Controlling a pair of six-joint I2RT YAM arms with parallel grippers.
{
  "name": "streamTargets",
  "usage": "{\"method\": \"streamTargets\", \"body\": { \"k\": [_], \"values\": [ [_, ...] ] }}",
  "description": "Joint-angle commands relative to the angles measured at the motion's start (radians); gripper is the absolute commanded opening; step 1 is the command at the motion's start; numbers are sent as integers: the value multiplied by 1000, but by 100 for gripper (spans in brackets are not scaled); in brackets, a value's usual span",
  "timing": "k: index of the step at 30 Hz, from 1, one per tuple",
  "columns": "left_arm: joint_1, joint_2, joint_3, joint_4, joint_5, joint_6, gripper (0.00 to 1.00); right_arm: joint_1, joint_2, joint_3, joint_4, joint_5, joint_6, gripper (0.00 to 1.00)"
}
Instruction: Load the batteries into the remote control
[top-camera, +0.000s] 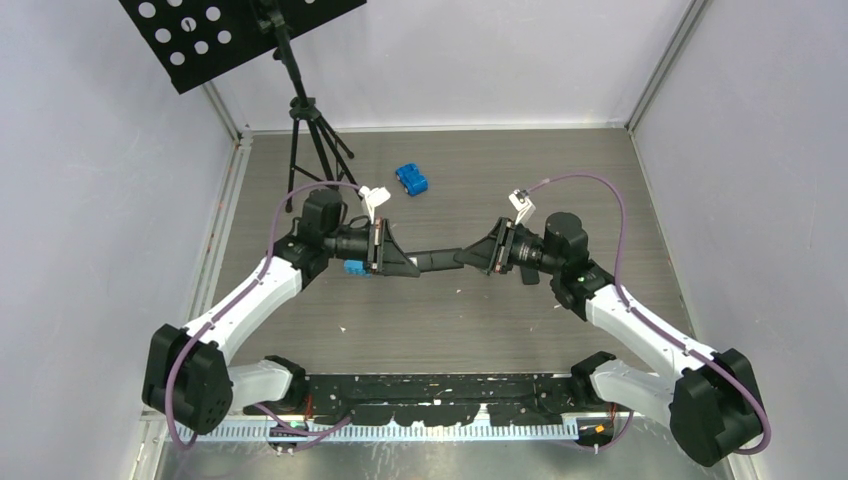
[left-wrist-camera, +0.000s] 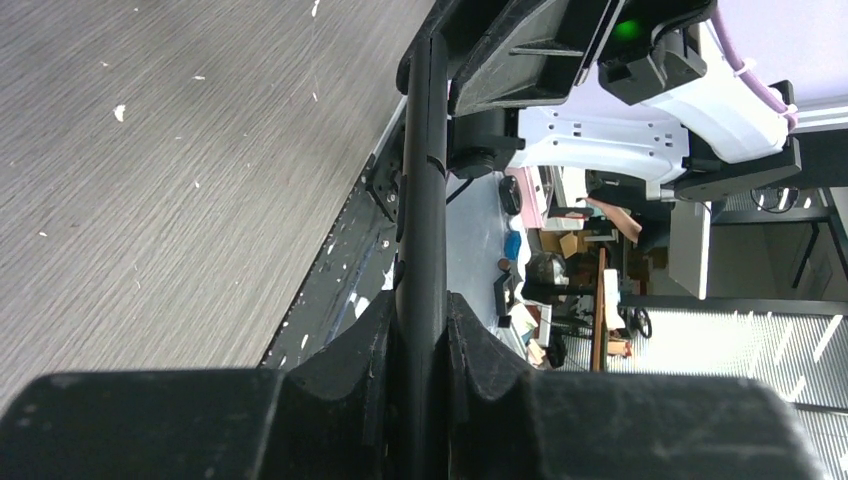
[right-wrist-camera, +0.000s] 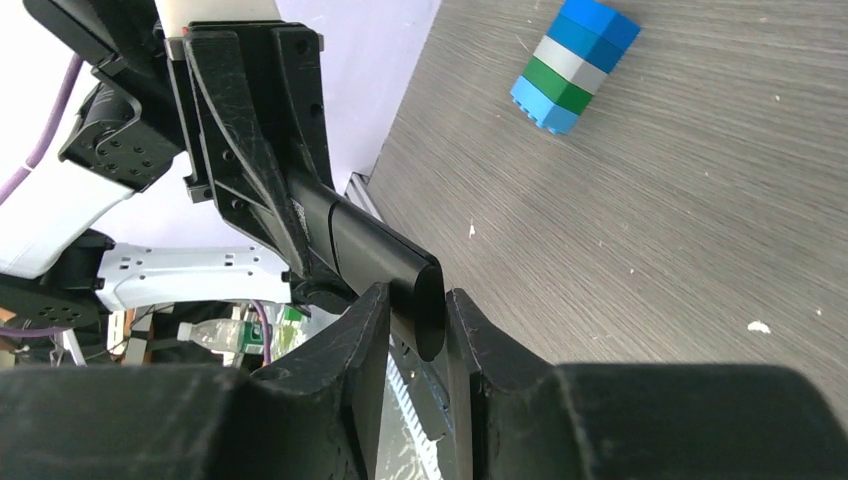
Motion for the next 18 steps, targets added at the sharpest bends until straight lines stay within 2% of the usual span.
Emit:
{"method": "streamTargets", "body": {
  "k": [1,6,11,13,18],
  "values": [
    [6,10,24,-19,-25,28,0,-1,-31,79,-129,14,-61,27],
    [8,31,30,-42,-72,41,0,-1,-36,95,-169,23,-63,16],
    [8,63,55,-160,-170,109,0,-1,-37,102,-183,36,-53,7],
    [8,79,50,-156,-177,109,0,-2,-25,97,-179,40,-48,1],
    [8,130,51,-213,-304,142,0,-1,28,34,-133,97,0,0]
  ]
}}
